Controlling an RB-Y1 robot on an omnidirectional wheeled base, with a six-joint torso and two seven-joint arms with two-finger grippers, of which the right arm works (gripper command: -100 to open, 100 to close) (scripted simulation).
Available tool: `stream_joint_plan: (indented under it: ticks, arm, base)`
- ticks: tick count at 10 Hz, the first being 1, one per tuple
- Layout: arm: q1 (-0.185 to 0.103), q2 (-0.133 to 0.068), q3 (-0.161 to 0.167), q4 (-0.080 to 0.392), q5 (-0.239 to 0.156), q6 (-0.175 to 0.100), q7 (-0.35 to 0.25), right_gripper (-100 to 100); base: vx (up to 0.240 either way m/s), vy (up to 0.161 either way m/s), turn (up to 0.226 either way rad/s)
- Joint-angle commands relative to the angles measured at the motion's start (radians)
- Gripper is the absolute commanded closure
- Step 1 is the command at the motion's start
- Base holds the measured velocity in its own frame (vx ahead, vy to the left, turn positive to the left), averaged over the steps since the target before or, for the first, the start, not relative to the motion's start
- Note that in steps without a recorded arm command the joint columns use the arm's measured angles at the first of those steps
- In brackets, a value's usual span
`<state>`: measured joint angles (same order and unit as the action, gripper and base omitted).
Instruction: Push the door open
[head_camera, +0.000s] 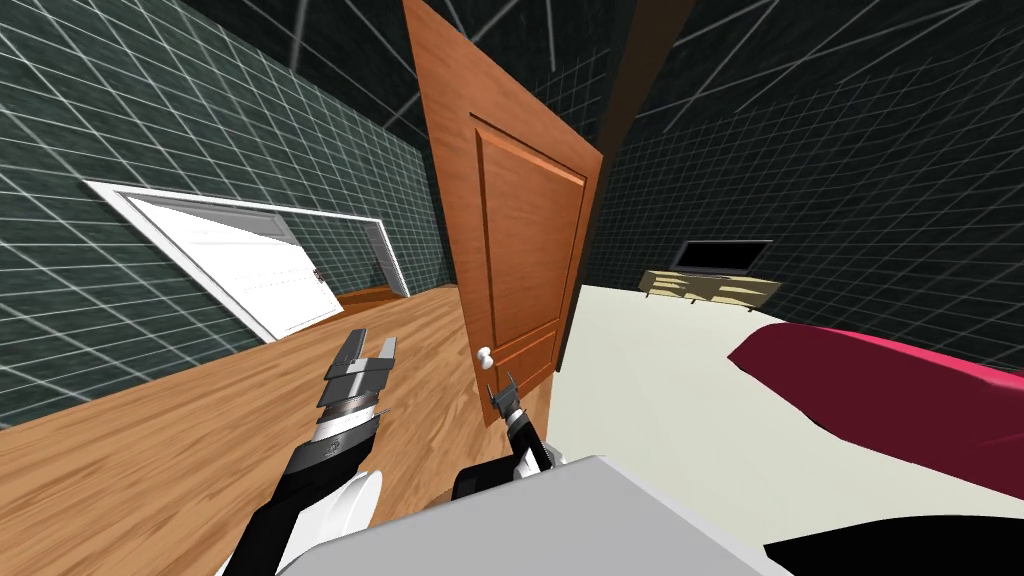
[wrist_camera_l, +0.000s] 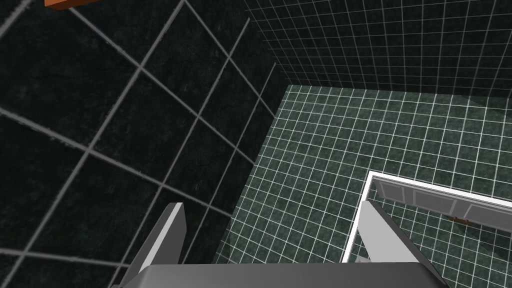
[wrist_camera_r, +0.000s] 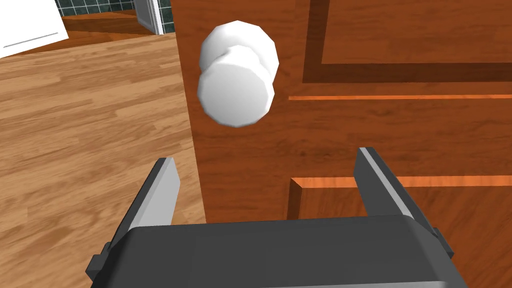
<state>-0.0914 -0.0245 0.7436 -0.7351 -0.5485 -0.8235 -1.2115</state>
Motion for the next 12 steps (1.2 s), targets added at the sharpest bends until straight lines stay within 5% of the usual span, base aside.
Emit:
stream_joint_plan:
  ticks: [1, 3, 5, 6, 7, 12]
  arm:
    - [-0.001, -0.007, -0.003, 0.001, -0.001, -0.001, -0.001, -100]
    - [-0.005, 0.002, -0.007, 0.004, -0.003, -0.002, -0.003, -100]
    - [-0.008, 0.034, -0.011, 0.007, -0.004, -0.003, -0.004, -100]
    - [-0.008, 0.024, -0.012, 0.000, -0.005, 0.002, -0.001, -100]
    - [-0.008, 0.024, -0.012, 0.000, -0.005, 0.002, -0.001, 100]
    - [-0.008, 0.024, -0.012, 0.000, -0.005, 0.002, -0.001, 100]
  base:
    - [0.177, 0.100, 0.026]
    - [0.209, 0.095, 0.019]
    - [0.189, 0.075, 0.027]
    - [0.072, 0.031, 0.002]
    - [-0.009, 0.001, 0.016]
    - [-0.015, -0.005, 0.000]
